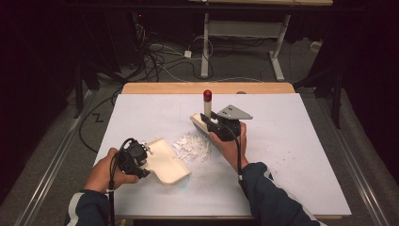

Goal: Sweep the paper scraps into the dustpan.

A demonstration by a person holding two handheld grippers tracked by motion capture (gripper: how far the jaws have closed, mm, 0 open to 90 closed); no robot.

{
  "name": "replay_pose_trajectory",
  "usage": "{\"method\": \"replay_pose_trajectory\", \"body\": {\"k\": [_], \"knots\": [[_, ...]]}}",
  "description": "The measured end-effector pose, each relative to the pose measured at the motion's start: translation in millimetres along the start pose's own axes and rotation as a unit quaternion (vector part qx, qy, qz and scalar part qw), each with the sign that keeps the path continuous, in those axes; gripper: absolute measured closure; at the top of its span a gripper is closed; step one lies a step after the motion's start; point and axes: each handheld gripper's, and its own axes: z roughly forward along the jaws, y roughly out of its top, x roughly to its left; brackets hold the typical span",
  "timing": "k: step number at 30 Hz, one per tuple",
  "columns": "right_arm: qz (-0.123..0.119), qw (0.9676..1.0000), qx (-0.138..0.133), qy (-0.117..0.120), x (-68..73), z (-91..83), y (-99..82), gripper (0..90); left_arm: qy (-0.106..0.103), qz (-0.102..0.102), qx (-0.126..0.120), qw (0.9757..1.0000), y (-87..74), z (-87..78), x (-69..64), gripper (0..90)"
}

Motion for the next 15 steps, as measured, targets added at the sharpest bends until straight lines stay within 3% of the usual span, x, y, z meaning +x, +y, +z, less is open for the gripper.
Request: {"method": "replay_pose_trajectory", "body": {"k": [4, 6, 15], "knots": [[0.006, 0.9999, -0.001, 0.015, 5.3, 2.7, 1.3, 71.1, 0.000, -0.004, 0.000, 1.0000, 1.9, 3.1, 0.2, 62.8], [-0.002, 0.9997, 0.000, 0.023, 15.9, 6.0, 0.7, 70.9, -0.004, -0.007, -0.002, 1.0000, 2.2, 4.7, 0.6, 62.8], [-0.005, 0.9988, 0.000, 0.048, 35.4, 7.7, -0.6, 70.7, -0.002, -0.004, 0.001, 1.0000, 4.9, 6.5, -1.3, 62.7]]}}
